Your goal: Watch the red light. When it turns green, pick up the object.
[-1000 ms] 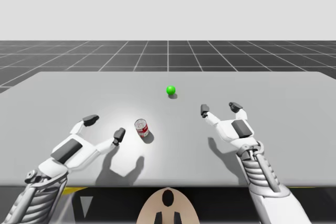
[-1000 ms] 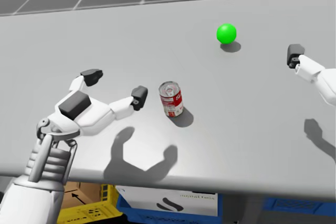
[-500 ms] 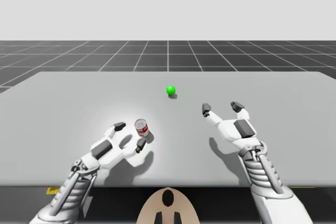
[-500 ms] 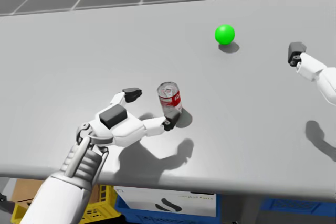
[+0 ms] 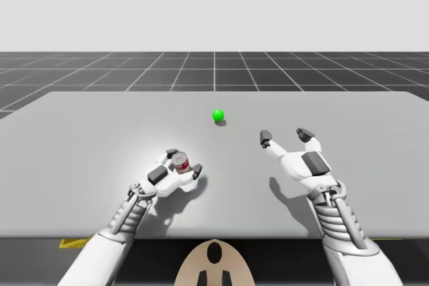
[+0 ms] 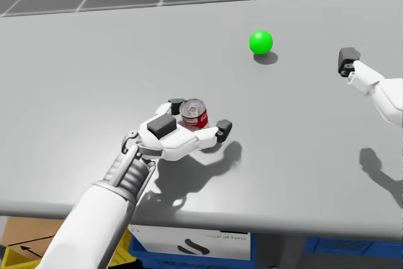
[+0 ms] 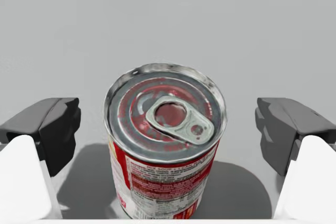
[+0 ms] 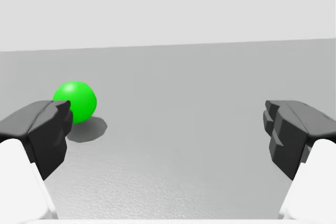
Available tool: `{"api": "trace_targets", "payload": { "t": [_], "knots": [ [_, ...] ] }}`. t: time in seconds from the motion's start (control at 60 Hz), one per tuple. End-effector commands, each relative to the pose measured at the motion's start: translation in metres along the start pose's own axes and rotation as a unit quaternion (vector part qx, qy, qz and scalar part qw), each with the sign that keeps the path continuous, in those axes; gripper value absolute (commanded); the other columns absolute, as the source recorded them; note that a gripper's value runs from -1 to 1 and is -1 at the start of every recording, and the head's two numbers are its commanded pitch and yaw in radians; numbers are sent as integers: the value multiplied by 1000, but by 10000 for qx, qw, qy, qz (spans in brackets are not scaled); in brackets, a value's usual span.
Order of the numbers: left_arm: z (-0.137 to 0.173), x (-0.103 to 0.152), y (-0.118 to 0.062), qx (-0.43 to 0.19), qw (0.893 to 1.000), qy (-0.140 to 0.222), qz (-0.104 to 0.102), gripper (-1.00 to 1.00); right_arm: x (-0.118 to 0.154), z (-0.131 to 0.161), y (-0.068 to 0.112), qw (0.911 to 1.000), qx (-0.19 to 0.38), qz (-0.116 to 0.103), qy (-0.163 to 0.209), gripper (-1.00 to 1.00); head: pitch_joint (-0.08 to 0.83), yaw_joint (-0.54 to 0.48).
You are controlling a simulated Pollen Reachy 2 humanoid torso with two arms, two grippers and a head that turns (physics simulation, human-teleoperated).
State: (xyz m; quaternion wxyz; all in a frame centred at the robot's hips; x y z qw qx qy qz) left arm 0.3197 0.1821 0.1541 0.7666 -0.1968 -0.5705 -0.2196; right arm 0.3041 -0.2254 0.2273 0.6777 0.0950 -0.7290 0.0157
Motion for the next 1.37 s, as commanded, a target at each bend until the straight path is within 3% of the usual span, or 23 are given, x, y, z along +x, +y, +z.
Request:
{"api": "trace_targets", "payload": {
  "t": [0.017, 0.1, 0.267, 0.483, 0.583, 0.7, 0.733, 0.767, 0.867, 1.1, 1.367],
  "knots": [
    [-12, -7, -5, -2, 9999, -54, 116, 811, 0, 1, 2, 10000, 12, -88, -20, -1000, 672, 169],
    [-9, -9, -4, -18, 9999, -31, 125, 992, 0, 1, 2, 10000, 12, -90, -16, -1000, 670, 167],
    [-4, -12, -8, -95, 9999, 1, 110, 1000, 1, 1, 2, 10000, 3, -93, -25, -1000, 635, 168],
    [-1, -14, -11, -128, 9999, -17, 5, 1000, -1, 1, 2, 9999, 3, -126, 8, -1000, 401, 171],
    [-2, -15, -11, -122, 9999, -9, -1, 1000, 0, 1, 2, 9999, 17, -171, 11, -1000, 346, 169],
    [0, -12, -10, -89, 10000, -13, 21, 1000, 2, 2, 2, 9990, 93, -430, 48, -1000, 312, 170],
    [1, -6, -9, -79, 10000, -45, 22, 983, 3, 3, 2, 9993, 63, -366, 48, -1000, 307, 170],
    [4, 3, -7, -46, 9999, -100, -26, 1000, 3, 3, 1, 9986, 150, -495, 70, -1000, 302, 169],
    [11, 25, 0, -44, 9998, -202, -61, 1000, 3, 4, 0, 9979, 294, -557, 127, -1000, 296, 167],
    [44, 103, 17, 284, 9947, -956, -260, 1000, 1, 6, -2, 9967, 517, -557, 268, -1000, 274, 162],
    [95, 189, 4, 549, 9767, -1955, -695, 1000, 2, 8, 0, 9957, 665, -576, 290, -1000, 247, 158]
  ]
}}
